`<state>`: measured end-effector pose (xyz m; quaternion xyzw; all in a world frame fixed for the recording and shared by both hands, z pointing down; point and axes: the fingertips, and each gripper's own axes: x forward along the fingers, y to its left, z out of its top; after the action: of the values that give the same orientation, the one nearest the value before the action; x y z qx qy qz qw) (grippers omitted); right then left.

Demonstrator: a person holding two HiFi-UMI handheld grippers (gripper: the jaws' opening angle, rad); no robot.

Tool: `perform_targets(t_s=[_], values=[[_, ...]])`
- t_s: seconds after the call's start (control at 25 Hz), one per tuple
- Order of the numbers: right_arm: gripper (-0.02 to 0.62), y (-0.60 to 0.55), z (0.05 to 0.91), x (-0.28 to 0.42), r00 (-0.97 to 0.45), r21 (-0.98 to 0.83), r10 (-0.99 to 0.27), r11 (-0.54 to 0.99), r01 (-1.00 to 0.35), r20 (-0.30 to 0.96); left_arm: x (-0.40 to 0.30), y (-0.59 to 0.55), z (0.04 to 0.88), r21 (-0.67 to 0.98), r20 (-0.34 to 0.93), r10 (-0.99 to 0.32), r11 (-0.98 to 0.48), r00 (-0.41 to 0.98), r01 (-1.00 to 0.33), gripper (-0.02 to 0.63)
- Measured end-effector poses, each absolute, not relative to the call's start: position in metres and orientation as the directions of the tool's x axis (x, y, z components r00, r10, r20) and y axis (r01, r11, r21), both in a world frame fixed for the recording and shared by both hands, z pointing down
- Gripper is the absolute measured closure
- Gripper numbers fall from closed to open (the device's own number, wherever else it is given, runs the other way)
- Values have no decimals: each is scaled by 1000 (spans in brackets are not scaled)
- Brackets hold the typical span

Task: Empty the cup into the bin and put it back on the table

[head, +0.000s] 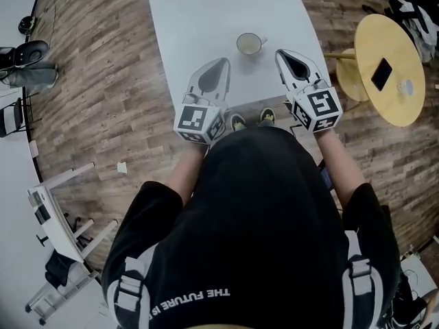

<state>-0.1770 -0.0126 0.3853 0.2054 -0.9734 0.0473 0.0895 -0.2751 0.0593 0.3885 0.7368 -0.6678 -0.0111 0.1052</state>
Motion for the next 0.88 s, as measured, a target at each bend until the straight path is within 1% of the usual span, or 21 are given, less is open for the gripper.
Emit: perform_targets(t_s=[0.4, 0.88], values=[[580, -18, 388, -175, -907, -44, -371, 921, -386, 198, -265, 49, 388, 156, 125, -984, -104, 124, -982, 584], [580, -21, 391, -177, -910, -34, -357, 928, -372, 209, -262, 43, 396, 177, 153, -979, -109, 137, -978, 584]])
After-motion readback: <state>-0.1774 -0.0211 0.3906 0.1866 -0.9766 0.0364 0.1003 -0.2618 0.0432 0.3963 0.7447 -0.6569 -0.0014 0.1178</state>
